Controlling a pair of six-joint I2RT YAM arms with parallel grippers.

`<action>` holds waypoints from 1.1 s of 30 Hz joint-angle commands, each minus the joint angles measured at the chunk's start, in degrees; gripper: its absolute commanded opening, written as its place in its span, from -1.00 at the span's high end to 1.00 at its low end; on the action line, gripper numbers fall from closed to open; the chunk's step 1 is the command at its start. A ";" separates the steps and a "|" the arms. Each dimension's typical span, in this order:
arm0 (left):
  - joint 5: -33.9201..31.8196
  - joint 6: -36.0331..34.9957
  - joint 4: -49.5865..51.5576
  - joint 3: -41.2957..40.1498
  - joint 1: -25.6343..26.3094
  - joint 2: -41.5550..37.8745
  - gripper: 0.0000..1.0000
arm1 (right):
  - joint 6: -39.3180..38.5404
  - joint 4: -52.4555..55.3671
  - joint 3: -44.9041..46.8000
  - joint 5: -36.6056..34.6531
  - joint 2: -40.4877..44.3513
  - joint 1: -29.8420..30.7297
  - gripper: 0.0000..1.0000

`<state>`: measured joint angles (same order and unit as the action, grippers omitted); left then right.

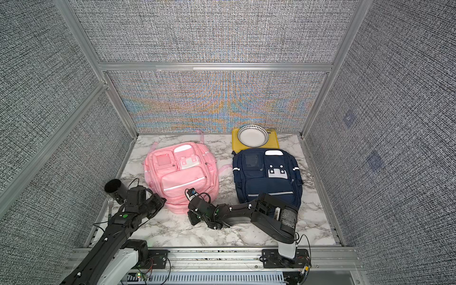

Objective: Zip up the backpack
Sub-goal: Zip the zipper on the backpack.

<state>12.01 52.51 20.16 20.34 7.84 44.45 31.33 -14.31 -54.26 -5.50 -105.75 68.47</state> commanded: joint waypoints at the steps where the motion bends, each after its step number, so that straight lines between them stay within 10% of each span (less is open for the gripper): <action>1: -1.02 -0.70 -0.92 0.28 -0.01 0.68 1.00 | -0.22 1.69 0.43 1.23 0.31 0.42 1.00; 33: -10.56 -8.95 6.62 7.65 -4.56 9.06 1.00 | -5.38 8.53 19.11 -6.96 20.24 -7.00 1.00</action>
<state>13.52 46.39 26.94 27.20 4.56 53.34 27.00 -15.05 -36.14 -7.77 -86.63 62.65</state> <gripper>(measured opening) 0.091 0.088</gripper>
